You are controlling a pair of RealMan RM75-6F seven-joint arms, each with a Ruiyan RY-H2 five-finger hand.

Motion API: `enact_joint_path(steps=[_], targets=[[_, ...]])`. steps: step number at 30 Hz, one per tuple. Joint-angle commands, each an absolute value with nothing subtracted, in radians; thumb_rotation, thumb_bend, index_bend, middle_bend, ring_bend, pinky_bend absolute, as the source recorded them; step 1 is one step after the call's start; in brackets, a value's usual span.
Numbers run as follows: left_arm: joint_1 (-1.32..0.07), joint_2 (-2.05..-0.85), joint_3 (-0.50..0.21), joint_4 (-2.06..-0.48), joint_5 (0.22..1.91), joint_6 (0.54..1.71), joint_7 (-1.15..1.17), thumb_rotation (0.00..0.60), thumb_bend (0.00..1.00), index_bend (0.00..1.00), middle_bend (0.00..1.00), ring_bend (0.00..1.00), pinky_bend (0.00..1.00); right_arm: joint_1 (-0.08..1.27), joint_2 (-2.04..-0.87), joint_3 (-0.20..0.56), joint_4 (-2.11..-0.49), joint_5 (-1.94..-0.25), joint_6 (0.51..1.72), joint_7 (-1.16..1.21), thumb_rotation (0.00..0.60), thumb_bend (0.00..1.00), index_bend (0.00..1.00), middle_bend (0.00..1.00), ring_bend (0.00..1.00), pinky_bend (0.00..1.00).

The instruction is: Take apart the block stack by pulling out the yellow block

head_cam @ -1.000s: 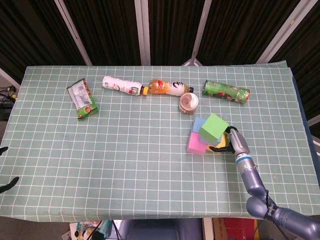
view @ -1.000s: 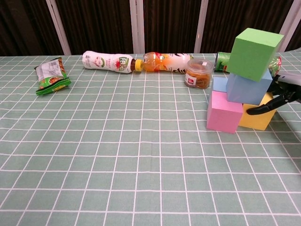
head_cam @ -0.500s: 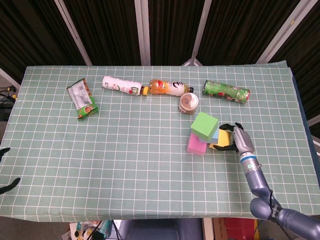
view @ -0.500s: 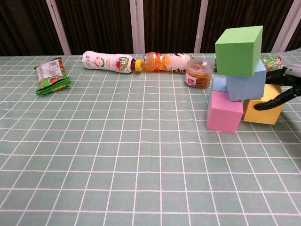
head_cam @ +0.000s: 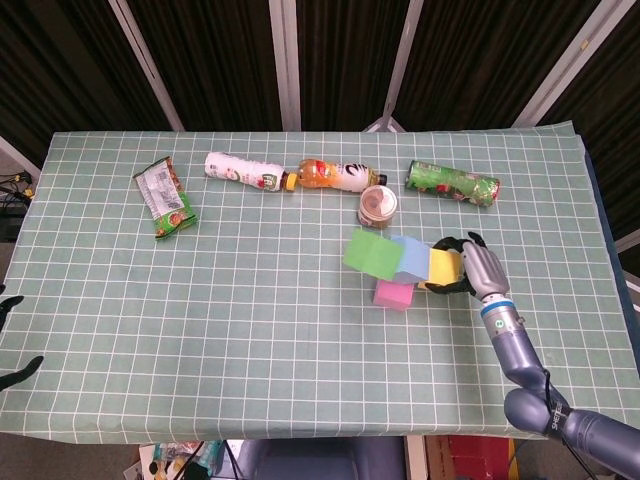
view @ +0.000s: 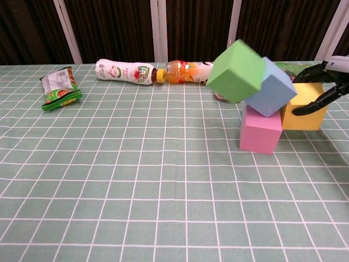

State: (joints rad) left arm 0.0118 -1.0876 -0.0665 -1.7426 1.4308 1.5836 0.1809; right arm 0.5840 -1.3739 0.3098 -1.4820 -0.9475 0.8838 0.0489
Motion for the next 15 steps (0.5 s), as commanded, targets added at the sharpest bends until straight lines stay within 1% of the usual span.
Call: enact_joint_path(steps=[1, 3, 7, 11, 15], targets=[[0.012, -1.085, -0.068, -1.742, 1.429, 1.583, 0.174, 0.600, 0.19, 0.20, 0.07, 0.00, 0.00, 0.631, -1.360, 0.332, -1.550, -0.869, 0.902, -0.060, 0.600, 0.24, 0.59, 0.47, 0.26, 0.00], [0.012, -1.083, -0.070, -1.740, 1.424, 1.581, 0.168, 0.600, 0.19, 0.20, 0.07, 0.00, 0.00, 0.646, -1.358, 0.344, -1.594, -0.832, 0.926, -0.102, 0.600, 0.24, 0.59, 0.47, 0.26, 0.00], [0.009, -1.079, -0.071, -1.737, 1.420, 1.574, 0.156, 0.600, 0.19, 0.20, 0.07, 0.00, 0.00, 0.665, -1.353, 0.352, -1.670, -0.811, 0.986, -0.173, 0.600, 0.24, 0.59, 0.47, 0.26, 0.00], [0.012, -1.073, -0.070, -1.736, 1.427, 1.579, 0.140, 0.600, 0.19, 0.20, 0.07, 0.00, 0.00, 0.668, -1.352, 0.355, -1.674, -0.776, 1.034, -0.213, 0.600, 0.24, 0.59, 0.47, 0.26, 0.00], [0.015, -1.072, -0.073, -1.733, 1.425, 1.586, 0.129, 0.600, 0.19, 0.20, 0.07, 0.00, 0.00, 0.652, -1.337, 0.356, -1.653, -0.755, 1.048, -0.200, 0.600, 0.24, 0.59, 0.47, 0.26, 0.00]])
